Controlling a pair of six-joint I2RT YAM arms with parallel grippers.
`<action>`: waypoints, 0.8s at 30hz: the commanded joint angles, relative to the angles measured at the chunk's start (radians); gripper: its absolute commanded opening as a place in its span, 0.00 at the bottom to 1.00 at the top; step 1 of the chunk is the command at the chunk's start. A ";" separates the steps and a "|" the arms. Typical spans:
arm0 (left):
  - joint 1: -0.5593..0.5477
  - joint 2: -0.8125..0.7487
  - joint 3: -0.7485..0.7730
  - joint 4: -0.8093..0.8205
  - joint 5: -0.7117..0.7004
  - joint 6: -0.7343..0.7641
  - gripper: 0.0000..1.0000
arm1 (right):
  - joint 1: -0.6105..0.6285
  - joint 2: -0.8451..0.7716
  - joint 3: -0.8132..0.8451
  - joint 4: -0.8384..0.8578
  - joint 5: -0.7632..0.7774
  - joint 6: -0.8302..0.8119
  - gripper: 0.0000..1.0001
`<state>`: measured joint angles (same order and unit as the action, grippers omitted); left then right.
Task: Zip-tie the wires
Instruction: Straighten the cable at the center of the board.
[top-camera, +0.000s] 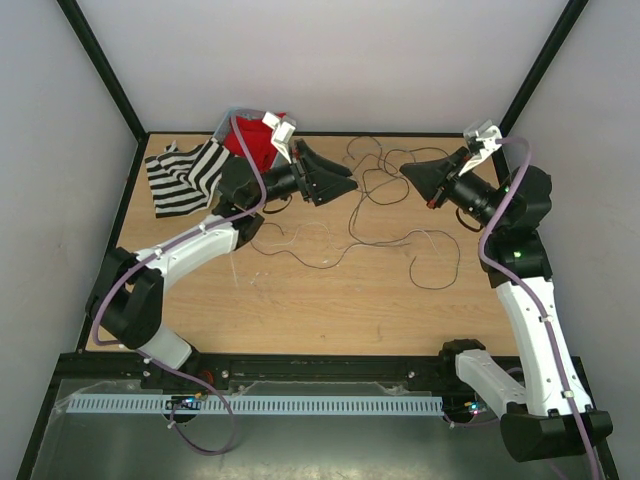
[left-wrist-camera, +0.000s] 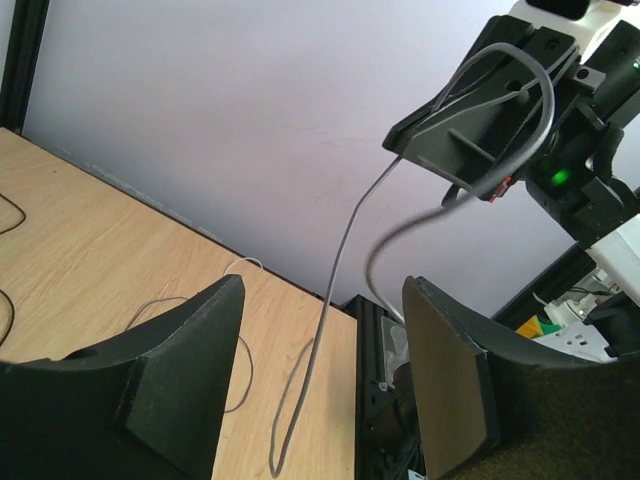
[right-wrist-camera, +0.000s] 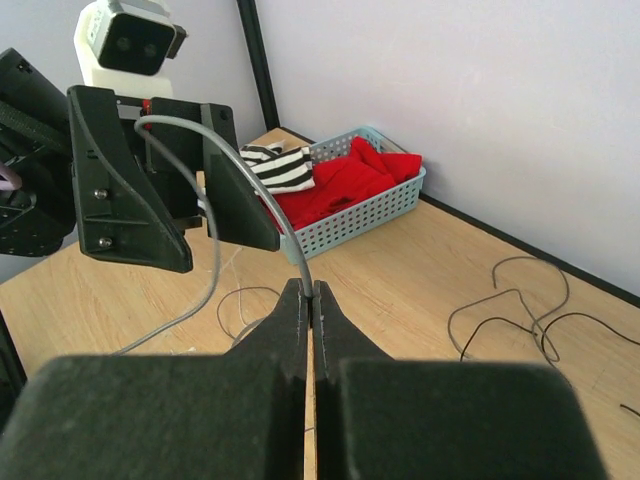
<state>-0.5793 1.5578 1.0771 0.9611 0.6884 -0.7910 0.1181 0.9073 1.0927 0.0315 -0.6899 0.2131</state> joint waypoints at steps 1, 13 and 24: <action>-0.019 -0.016 0.029 0.074 -0.002 -0.007 0.66 | 0.001 -0.005 -0.012 0.052 -0.011 0.018 0.00; -0.072 0.041 0.074 0.077 0.002 0.003 0.49 | 0.000 -0.012 -0.034 0.087 -0.020 0.046 0.00; -0.049 0.011 0.042 0.010 -0.028 0.099 0.00 | 0.000 -0.007 0.020 -0.151 0.216 -0.143 0.00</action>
<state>-0.6453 1.6039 1.1152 0.9871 0.6697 -0.7525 0.1184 0.9081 1.0611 0.0204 -0.6365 0.1898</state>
